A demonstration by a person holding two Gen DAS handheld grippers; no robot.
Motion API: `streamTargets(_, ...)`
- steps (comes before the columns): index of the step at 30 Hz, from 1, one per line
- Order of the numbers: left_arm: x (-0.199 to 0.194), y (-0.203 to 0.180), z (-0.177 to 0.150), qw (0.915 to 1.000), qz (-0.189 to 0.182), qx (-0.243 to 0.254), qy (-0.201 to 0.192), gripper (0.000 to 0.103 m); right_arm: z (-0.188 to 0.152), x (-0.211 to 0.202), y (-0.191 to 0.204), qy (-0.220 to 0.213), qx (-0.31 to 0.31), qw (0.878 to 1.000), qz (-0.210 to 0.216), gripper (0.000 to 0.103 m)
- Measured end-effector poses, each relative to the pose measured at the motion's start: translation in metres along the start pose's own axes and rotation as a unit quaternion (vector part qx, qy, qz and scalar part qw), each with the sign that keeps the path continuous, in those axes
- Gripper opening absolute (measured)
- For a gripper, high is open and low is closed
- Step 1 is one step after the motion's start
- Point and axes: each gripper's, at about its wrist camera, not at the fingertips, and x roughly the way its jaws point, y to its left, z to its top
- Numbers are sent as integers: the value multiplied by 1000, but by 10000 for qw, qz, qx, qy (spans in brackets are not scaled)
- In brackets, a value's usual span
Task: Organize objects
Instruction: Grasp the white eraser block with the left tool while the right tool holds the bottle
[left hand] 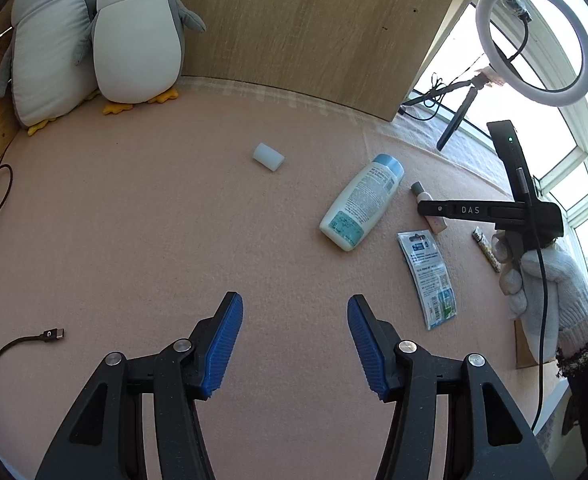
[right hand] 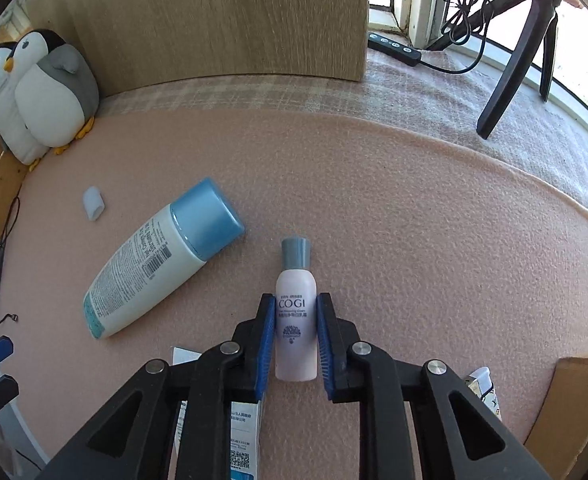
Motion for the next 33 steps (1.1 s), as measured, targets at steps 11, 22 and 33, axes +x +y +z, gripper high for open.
streamTargets(11,27,8,34,9996,132,-258,-41,58,-68,-25,-27,31,522,9986,104,18)
streamTargets(22,81,0,91,9994,323,-89,-64,59,-162,-56,-12,-53,706,9975,56,18)
streamTargets(33,126,3,134,9967,681,-384,210,66,-170,-57,-5,-145,703,9974,-9,19)
